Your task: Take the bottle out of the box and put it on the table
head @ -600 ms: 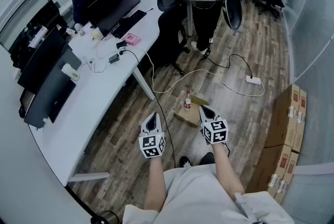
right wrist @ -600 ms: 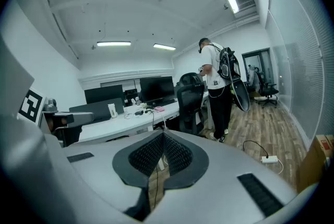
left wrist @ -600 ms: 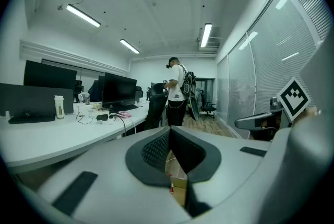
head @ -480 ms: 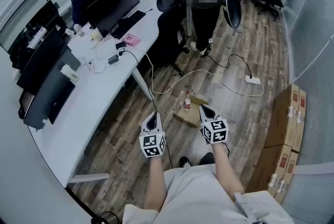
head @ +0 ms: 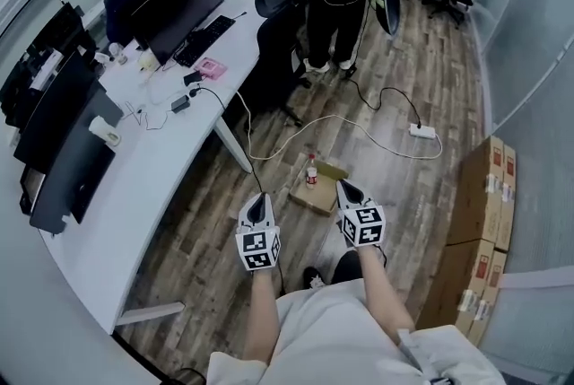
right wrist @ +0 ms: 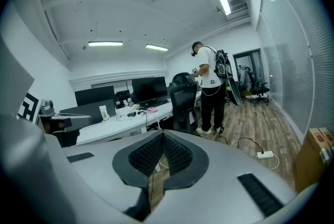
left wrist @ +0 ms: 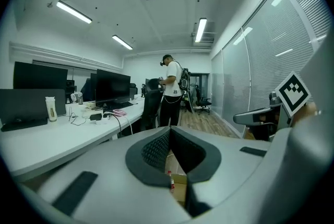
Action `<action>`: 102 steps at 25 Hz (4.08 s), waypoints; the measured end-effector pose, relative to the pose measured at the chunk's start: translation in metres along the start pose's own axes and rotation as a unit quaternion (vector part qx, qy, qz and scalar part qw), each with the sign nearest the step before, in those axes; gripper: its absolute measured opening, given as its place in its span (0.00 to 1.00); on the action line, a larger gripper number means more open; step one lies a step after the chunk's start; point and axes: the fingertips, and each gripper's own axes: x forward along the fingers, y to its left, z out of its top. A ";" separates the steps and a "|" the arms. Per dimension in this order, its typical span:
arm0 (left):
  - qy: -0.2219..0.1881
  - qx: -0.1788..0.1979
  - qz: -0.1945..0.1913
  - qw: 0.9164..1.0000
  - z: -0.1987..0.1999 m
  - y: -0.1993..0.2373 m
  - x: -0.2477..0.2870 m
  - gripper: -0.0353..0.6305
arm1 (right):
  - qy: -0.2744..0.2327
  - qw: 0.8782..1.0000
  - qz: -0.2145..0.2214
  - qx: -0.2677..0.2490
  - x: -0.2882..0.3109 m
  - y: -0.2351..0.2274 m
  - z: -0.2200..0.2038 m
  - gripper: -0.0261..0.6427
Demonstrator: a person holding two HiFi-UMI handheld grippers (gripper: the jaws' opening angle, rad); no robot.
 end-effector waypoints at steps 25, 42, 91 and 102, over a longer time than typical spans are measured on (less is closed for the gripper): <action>-0.019 -0.044 0.030 0.998 0.013 0.049 0.069 0.08 | -0.010 0.996 0.051 0.076 0.079 -0.027 0.016 0.10; -0.018 -0.062 0.050 0.997 0.059 0.064 0.235 0.08 | -0.117 0.975 0.067 0.174 0.196 -0.146 0.106 0.10; 0.137 -0.095 -0.027 0.986 -0.080 0.041 0.404 0.08 | 0.127 0.990 0.023 0.061 0.336 -0.222 -0.047 0.10; 0.162 -0.105 -0.078 0.978 -0.139 0.023 0.446 0.08 | 0.153 0.986 0.004 0.070 0.355 -0.233 -0.096 0.10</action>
